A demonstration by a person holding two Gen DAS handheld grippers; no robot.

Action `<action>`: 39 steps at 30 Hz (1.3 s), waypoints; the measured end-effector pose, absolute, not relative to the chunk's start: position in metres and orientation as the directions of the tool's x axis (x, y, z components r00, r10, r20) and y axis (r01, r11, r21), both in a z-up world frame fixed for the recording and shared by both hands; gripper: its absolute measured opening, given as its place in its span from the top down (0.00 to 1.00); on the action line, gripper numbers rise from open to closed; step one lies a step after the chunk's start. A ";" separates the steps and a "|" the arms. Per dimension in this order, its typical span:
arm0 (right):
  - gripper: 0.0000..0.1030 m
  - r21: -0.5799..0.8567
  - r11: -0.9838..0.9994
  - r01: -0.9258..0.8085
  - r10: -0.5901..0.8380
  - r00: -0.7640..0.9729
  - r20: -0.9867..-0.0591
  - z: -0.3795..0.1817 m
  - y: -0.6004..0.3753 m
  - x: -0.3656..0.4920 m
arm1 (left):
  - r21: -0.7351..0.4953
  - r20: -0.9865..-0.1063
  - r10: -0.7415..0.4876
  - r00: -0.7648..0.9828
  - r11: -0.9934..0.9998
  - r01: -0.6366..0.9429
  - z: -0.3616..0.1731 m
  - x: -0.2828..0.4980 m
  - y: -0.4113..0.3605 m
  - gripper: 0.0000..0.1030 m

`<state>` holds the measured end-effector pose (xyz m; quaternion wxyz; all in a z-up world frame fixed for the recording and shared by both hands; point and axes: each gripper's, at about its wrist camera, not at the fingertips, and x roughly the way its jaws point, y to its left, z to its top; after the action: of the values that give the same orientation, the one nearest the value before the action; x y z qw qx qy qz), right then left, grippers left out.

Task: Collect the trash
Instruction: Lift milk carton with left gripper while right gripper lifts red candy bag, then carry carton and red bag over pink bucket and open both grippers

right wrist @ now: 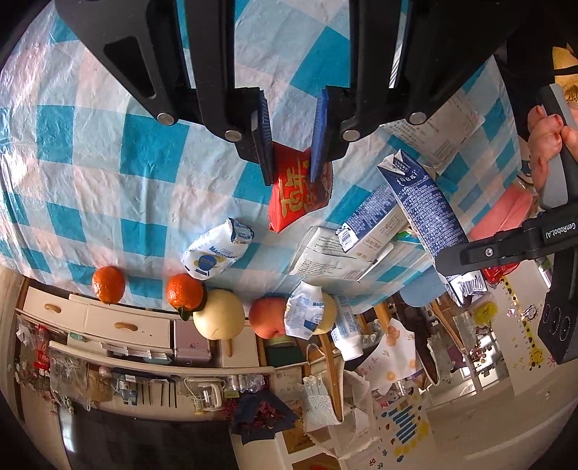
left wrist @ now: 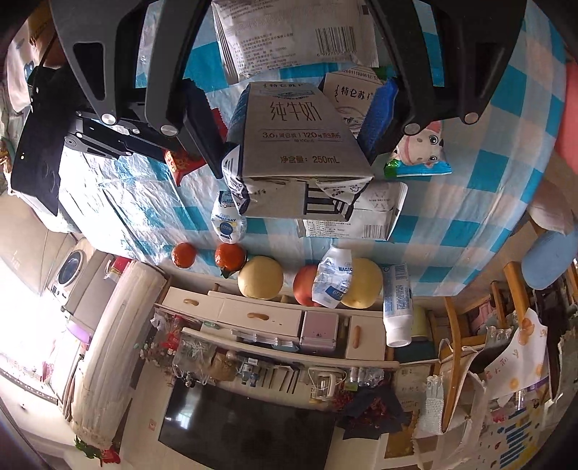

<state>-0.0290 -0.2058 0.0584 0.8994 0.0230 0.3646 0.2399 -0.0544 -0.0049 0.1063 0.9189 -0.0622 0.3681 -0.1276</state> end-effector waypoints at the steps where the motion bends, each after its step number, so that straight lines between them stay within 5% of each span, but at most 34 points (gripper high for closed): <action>1: 0.79 0.207 0.884 -0.420 0.447 0.626 -0.639 0.061 -0.203 -0.032 | -0.218 -0.656 -0.286 0.699 0.958 0.187 0.107 -0.056 -0.001 0.32; 15: 0.79 0.108 0.905 -0.412 0.393 0.709 -0.585 0.094 -0.174 -0.062 | -0.306 -0.595 -0.290 0.750 0.944 0.123 0.110 -0.074 0.064 0.32; 39: 0.79 0.040 0.881 -0.471 0.395 0.686 -0.611 0.111 -0.056 -0.083 | -0.369 -0.487 -0.117 0.866 0.926 -0.082 0.135 -0.100 0.228 0.32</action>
<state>-0.0827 -0.0564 0.1112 0.9162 -0.0600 0.3179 0.2363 -0.1004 0.2280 0.1352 0.9464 -0.1924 0.2591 -0.0091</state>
